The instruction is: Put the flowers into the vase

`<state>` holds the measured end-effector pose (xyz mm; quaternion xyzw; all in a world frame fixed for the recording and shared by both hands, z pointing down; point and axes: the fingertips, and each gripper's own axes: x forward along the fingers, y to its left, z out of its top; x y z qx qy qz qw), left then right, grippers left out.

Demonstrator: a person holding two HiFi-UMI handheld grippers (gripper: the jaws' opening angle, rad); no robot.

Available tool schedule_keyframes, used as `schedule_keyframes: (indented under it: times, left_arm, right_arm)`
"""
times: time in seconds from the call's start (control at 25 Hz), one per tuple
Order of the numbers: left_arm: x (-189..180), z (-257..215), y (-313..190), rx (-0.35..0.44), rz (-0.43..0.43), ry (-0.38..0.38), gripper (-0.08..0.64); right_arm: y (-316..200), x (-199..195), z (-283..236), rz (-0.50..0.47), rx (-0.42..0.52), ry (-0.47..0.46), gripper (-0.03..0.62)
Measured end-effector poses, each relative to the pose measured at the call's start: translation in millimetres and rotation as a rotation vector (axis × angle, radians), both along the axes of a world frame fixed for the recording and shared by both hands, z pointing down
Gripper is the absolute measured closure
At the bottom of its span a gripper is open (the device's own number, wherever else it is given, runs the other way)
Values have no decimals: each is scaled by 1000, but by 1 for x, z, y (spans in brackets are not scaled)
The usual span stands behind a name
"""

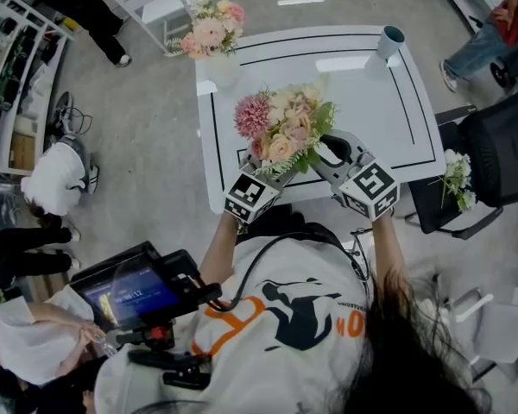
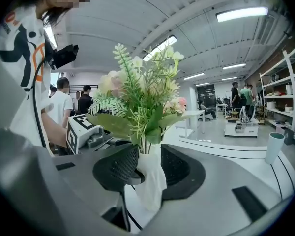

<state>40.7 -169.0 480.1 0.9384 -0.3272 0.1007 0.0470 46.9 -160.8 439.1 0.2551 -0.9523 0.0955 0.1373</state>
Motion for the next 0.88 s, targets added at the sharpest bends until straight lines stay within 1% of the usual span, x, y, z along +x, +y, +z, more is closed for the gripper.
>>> schedule_keyframes:
  times: [0.12, 0.44, 0.64, 0.76, 0.88]
  left_arm:
    - [0, 1, 0, 3, 1, 1, 289]
    - [-2, 0, -2, -3, -7, 10, 288]
    - [0, 0, -1, 5, -2, 0, 290]
    - [0, 0, -1, 6, -3, -6, 288]
    - [-1, -1, -1, 13, -2, -29, 288]
  right_arm:
    - [1, 2, 1, 13, -29, 0, 454]
    - [1, 10, 7, 47, -64, 31, 454]
    - [0, 22, 11, 88, -93, -10, 454]
    - [1, 21, 13, 92, -98, -12, 454]
    - [1, 20, 13, 96, -101, -23, 454]
